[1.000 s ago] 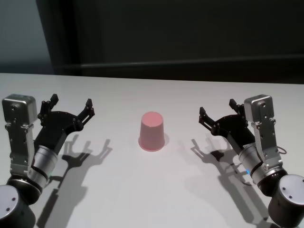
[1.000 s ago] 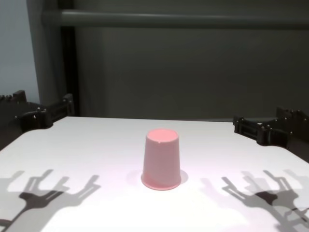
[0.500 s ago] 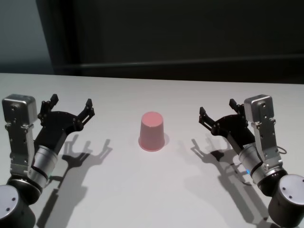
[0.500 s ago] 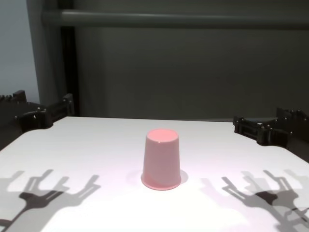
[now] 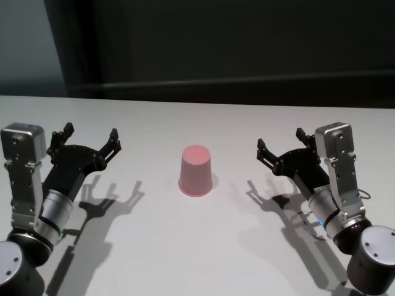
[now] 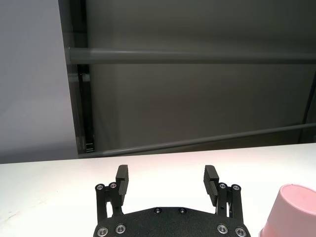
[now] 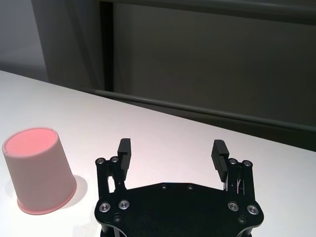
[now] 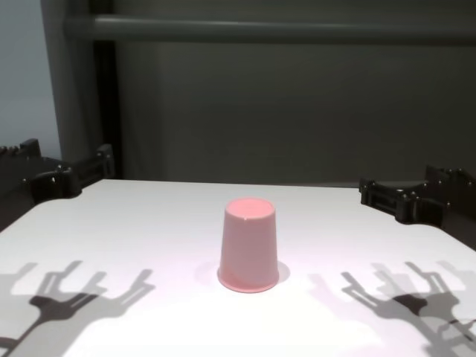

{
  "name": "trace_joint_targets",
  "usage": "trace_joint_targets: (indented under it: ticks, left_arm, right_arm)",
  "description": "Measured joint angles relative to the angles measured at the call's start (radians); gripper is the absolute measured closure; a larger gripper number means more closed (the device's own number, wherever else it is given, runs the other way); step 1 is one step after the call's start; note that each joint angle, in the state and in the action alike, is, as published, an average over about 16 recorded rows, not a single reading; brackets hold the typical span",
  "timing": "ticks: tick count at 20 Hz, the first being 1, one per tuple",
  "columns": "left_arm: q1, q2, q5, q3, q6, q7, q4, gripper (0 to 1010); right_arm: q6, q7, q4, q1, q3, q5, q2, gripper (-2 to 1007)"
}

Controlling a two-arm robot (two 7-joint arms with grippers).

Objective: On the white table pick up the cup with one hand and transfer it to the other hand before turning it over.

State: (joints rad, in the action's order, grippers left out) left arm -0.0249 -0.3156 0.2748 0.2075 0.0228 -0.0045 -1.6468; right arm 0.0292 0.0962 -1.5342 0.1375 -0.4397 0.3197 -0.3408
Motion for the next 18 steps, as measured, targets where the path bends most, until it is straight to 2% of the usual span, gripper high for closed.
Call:
trace_joint_targets:
  ticks: [18]
  left_arm:
    - [0.0, 0.0, 0.0, 0.0, 0.0, 0.0, 0.0, 9]
  right_arm:
    - [0.0, 0.0, 0.0, 0.0, 0.0, 0.0, 0.0, 3]
